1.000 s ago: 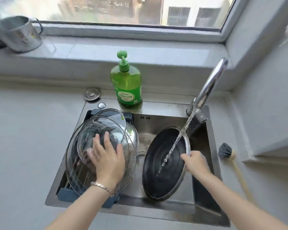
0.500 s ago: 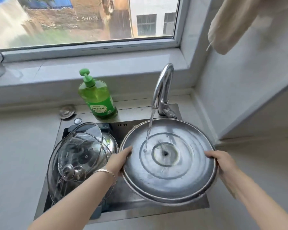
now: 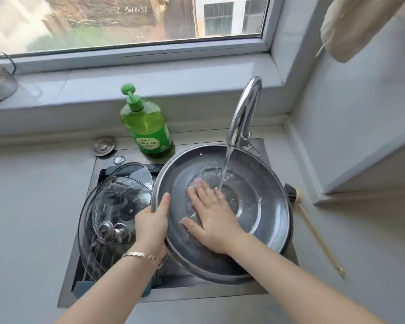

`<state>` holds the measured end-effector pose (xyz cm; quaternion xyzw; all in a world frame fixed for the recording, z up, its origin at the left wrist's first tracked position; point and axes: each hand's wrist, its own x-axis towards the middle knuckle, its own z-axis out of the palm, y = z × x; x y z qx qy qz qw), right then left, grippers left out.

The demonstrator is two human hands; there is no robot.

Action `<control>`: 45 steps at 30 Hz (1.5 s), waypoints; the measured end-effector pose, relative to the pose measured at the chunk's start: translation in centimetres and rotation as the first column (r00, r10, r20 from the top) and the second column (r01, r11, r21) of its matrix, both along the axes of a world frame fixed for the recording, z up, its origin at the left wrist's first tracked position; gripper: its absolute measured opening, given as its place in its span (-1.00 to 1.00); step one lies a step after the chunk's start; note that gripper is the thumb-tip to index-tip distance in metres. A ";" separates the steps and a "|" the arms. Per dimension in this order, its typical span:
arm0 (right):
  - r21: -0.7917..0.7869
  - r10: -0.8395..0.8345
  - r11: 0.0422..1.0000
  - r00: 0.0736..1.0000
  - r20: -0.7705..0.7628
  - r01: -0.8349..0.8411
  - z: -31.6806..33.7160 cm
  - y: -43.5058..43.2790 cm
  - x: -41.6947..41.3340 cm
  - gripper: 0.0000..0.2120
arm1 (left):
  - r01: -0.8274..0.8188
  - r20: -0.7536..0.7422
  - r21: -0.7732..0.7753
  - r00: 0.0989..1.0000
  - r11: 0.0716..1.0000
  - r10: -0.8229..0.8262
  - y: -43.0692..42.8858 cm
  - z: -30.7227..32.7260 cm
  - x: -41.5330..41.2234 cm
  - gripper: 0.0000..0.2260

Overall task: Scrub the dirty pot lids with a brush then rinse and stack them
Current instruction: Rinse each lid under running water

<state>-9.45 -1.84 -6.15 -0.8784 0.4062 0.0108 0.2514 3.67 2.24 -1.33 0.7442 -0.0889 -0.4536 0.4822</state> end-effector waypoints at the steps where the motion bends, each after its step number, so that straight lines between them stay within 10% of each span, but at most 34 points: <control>1: -0.014 0.117 0.993 0.993 0.029 -0.117 0.2 0.5 0.0 -0.19 | -0.007 0.009 -0.011 1.000 1.000 0.007 -0.1 0.0 0.2 -0.80; 4: -0.128 0.193 0.974 0.980 0.047 -0.186 -0.5 0.3 -2.5 -0.21 | -0.018 0.029 -0.018 0.999 1.000 0.018 0.1 0.0 1.0 -0.75; 8: -0.082 -0.127 0.989 0.990 -0.058 0.122 -0.4 -1.9 -2.4 -0.13 | 0.030 0.079 -0.001 0.996 1.000 -0.030 0.2 -0.1 0.4 -0.69; 13: -0.040 0.017 0.999 0.990 0.141 -0.011 1.2 -2.6 4.0 -0.20 | 0.074 0.221 0.027 0.972 0.997 -0.078 -0.5 -0.1 -0.3 -0.58; 22: -0.062 -0.560 0.828 0.827 -0.042 0.557 -3.9 -6.0 -2.8 -0.34 | 0.059 0.389 -0.024 0.920 0.998 -0.045 0.1 1.1 2.0 -0.55; 27: 0.131 -0.607 0.783 0.793 -0.055 0.609 -5.0 0.0 -4.6 -0.32 | 0.073 0.482 -0.102 0.876 0.992 -0.015 -0.4 1.3 1.2 -0.50; 29: 0.364 -0.740 0.639 0.671 0.051 0.677 -4.7 1.3 -5.3 -0.26 | 0.037 0.479 -0.109 0.878 0.993 0.020 -0.6 0.7 0.7 -0.49; 33: 0.775 -0.985 0.172 0.118 0.126 0.608 -4.8 -0.6 -7.9 -0.56 | -0.088 0.309 -0.127 0.943 0.988 0.124 -1.2 -2.0 0.1 -0.52; 36: 0.864 -0.968 0.126 -0.131 0.215 0.487 -3.5 -1.7 -9.3 -0.87 | -0.083 0.201 -0.056 0.975 0.995 0.092 -1.9 -4.3 -0.5 -0.58; 41: 0.764 -0.906 0.194 -0.187 0.380 0.616 -1.4 -1.4 -11.3 -0.90 | 0.167 0.173 0.093 0.968 0.982 -0.181 -2.3 -6.6 -2.3 -0.56; 45: 0.607 -0.878 0.328 -0.003 0.479 0.724 1.3 -1.8 -13.0 -0.95 | 0.451 0.171 0.384 0.822 0.805 -0.543 -1.9 -7.8 -3.8 -0.59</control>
